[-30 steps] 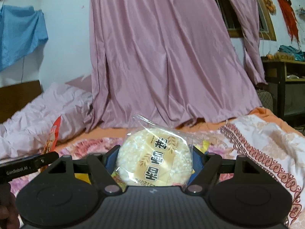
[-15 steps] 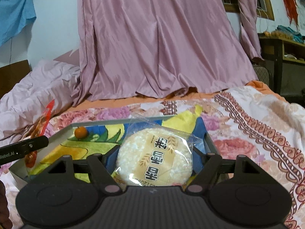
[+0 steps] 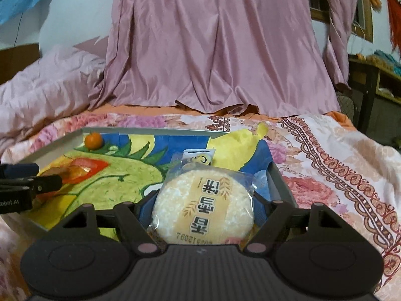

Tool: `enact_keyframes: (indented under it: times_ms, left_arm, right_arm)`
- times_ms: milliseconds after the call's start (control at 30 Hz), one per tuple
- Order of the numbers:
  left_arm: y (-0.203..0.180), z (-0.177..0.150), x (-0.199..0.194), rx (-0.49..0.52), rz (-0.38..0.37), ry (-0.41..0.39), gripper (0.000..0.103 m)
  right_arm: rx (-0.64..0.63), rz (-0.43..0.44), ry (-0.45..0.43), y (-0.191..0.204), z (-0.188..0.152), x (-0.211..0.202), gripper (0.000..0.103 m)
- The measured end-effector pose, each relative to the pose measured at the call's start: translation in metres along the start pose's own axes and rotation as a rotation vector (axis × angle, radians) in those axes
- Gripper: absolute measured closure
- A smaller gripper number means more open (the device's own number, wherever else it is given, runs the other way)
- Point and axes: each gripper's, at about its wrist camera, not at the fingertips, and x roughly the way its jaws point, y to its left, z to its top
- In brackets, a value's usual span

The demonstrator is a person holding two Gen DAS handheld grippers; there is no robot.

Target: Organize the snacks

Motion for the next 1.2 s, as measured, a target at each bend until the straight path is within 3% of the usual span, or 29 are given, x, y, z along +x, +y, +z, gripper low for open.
enact_keyframes:
  times_ms: [100, 200, 467, 567, 633, 933, 1100, 1200]
  left_arm:
    - [-0.001, 0.000, 0.000, 0.002, 0.002, -0.003, 0.035]
    - [0.000, 0.001, -0.002, -0.004, 0.006, -0.015, 0.025]
    - [-0.005, 0.007, -0.009, 0.009, 0.002, -0.044, 0.021]
    - [-0.008, 0.011, -0.014, 0.018, 0.002, -0.065, 0.012]
    - [-0.009, 0.015, -0.018, 0.012, 0.007, -0.074, 0.001]
    - [-0.017, 0.023, -0.044, 0.014, -0.009, -0.048, 0.001]
    - [-0.013, 0.008, -0.073, -0.044, -0.012, 0.024, 0.001]
    - [-0.020, -0.005, -0.096, -0.006, -0.012, 0.038, 0.001]
  right_arm:
    - [-0.003, 0.004, -0.006, 0.002, 0.000, -0.001, 0.022]
    - [0.006, 0.015, -0.018, 0.002, 0.000, -0.003, 0.019]
    - [0.029, 0.024, -0.040, -0.001, 0.006, -0.009, 0.015]
    - [0.043, 0.028, -0.062, -0.003, 0.012, -0.016, 0.008]
    - [0.056, 0.035, -0.078, -0.004, 0.016, -0.021, 0.004]
    - [0.153, 0.085, -0.127, -0.012, 0.030, -0.067, 0.000]
    - [0.155, 0.097, -0.134, -0.008, 0.023, -0.104, 0.000]
    - [0.138, 0.109, -0.134, 0.000, 0.010, -0.130, 0.000]
